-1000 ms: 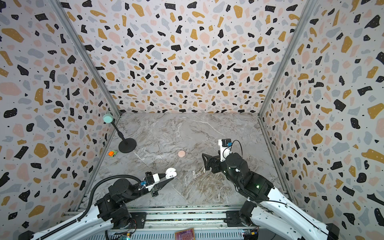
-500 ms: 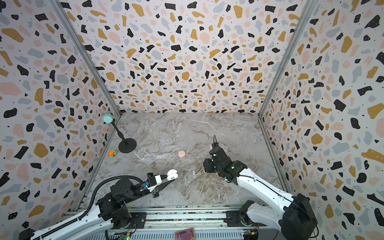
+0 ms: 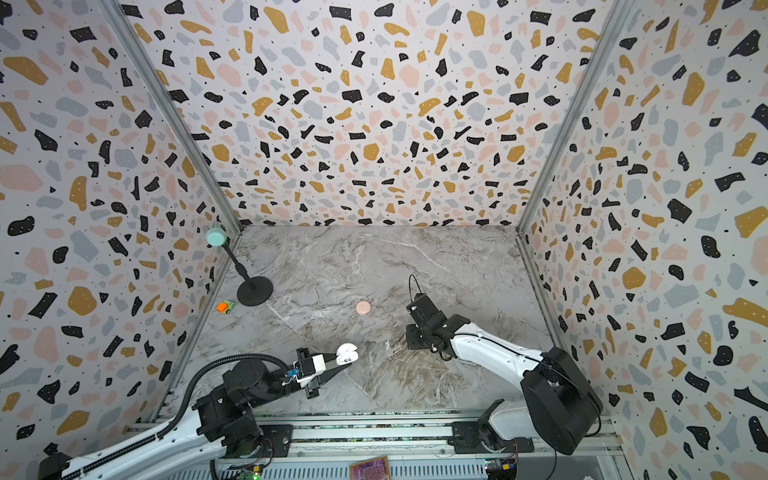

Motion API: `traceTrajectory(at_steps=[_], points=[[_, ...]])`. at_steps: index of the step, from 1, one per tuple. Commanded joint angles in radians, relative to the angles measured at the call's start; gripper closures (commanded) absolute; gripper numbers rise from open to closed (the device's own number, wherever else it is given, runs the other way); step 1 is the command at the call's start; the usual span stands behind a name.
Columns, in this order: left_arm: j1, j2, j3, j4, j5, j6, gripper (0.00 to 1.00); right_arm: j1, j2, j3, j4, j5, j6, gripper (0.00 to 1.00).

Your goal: Insert the wireless bluetooth earbuds into the charging case

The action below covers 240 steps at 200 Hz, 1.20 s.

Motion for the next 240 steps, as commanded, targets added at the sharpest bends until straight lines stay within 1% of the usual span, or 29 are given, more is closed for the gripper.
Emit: traceTrajectory(at_steps=[1, 32, 95, 119, 162, 223, 240], points=[[-0.005, -0.005, 0.002, 0.022, -0.004, 0.018, 1.0, -0.004, 0.008, 0.041, 0.013, 0.012, -0.023, 0.64], [-0.007, -0.003, 0.002, 0.021, -0.002, 0.018, 1.0, -0.009, 0.044, 0.053, 0.024, 0.001, -0.031, 0.69], [-0.009, -0.002, 0.002, 0.017, -0.001, 0.019, 1.0, -0.018, 0.111, 0.084, 0.036, -0.023, -0.043, 0.71], [-0.009, -0.001, 0.002, 0.017, -0.002, 0.019, 1.0, -0.021, 0.125, 0.082, 0.048, -0.029, -0.045, 0.74], [-0.01, 0.0, 0.002, 0.016, -0.001, 0.021, 1.0, -0.029, 0.147, 0.076, 0.064, -0.034, -0.044, 0.76], [-0.01, 0.001, 0.002, 0.013, -0.002, 0.024, 1.0, -0.039, 0.163, 0.07, 0.089, -0.056, -0.045, 0.83], [-0.01, 0.001, 0.002, 0.013, -0.002, 0.023, 1.0, -0.041, 0.17, 0.067, 0.093, -0.06, -0.045, 0.83]])
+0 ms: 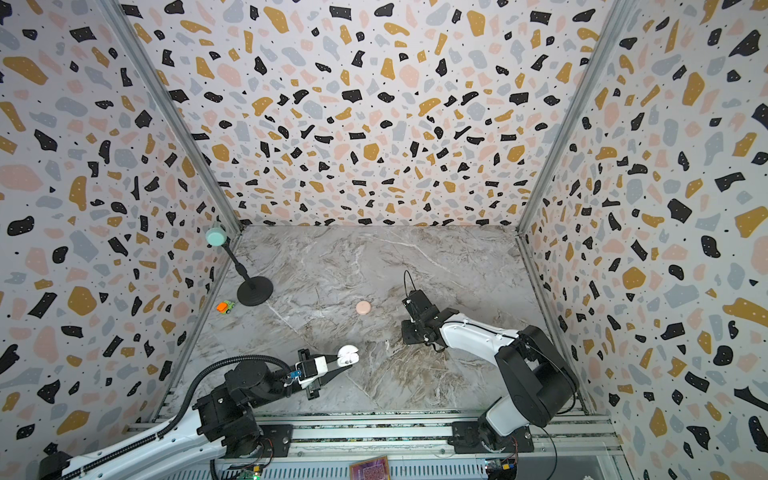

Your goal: Insert the wireless bluetooth earbuds into the charging case

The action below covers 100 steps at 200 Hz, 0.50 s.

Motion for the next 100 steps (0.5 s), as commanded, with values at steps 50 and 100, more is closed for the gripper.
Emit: traceTrajectory(at_steps=[50, 100], points=[[-0.004, 0.0, 0.002, 0.035, -0.001, 0.006, 1.0, -0.01, 0.02, 0.009, 0.013, -0.015, -0.004, 0.84], [-0.004, 0.0, 0.002, 0.033, -0.002, 0.007, 1.0, -0.015, 0.027, 0.002, 0.012, -0.016, -0.001, 0.85]])
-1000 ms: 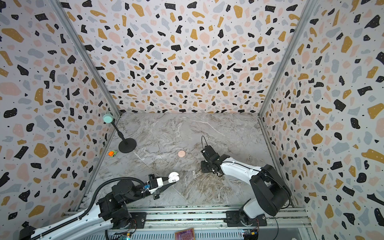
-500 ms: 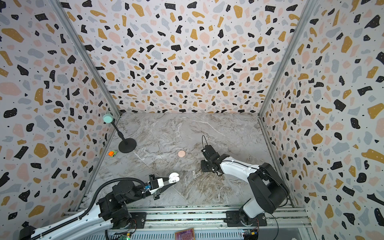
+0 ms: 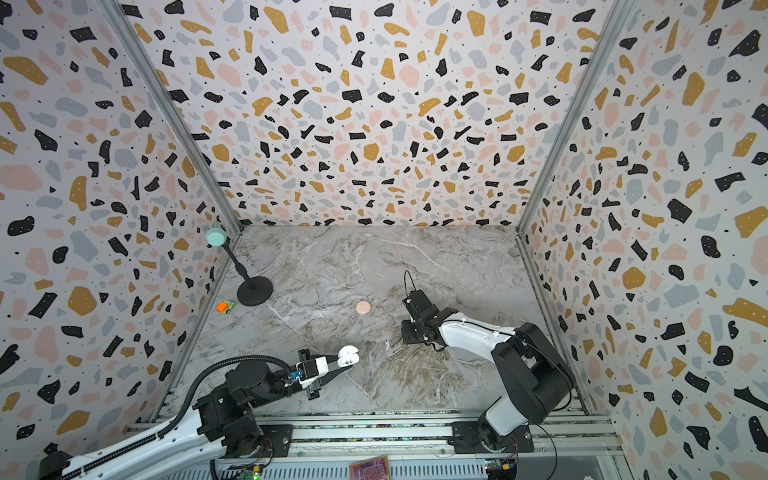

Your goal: Insert the wireless bluetooth earbuds into the charging case

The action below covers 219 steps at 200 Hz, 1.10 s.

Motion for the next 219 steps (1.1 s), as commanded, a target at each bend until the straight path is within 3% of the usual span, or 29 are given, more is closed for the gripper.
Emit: traceTrajectory(at_steps=[1, 219], points=[[-0.004, -0.004, 0.002, 0.038, -0.003, 0.007, 1.0, -0.005, 0.006, 0.001, -0.004, -0.005, -0.001, 0.85], [-0.005, -0.006, 0.003, 0.031, -0.007, 0.01, 1.0, -0.007, -0.004, -0.04, 0.003, -0.023, 0.011, 0.89]])
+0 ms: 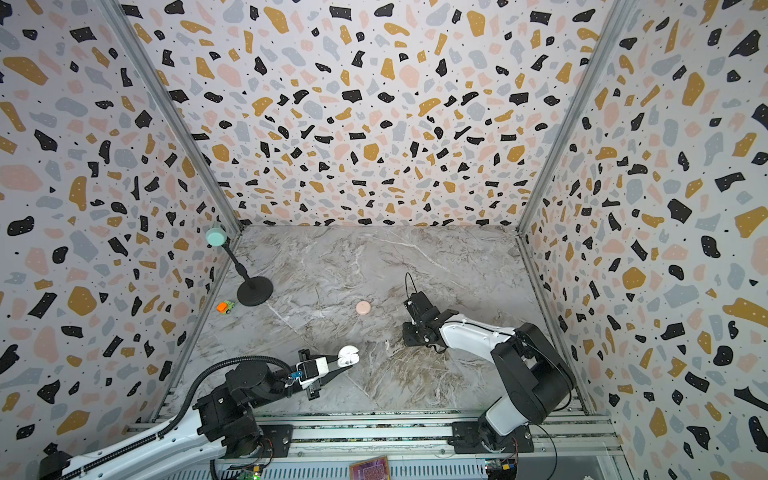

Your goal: Insert the wireless bluetooth earbuds into the charging case

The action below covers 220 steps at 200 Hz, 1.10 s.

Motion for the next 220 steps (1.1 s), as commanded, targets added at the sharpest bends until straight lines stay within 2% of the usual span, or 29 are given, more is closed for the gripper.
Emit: traceTrajectory(at_steps=[1, 151, 220], points=[[-0.004, -0.006, 0.002, 0.031, -0.006, 0.006, 1.0, -0.005, -0.004, -0.019, -0.008, -0.005, 0.008, 0.89], [-0.004, -0.005, 0.002, 0.032, -0.012, 0.007, 1.0, -0.032, -0.074, -0.113, 0.03, -0.047, 0.028, 0.91], [-0.004, 0.0, 0.002, 0.03, -0.014, 0.006, 1.0, -0.089, -0.095, -0.159, 0.071, -0.11, 0.035, 0.9]])
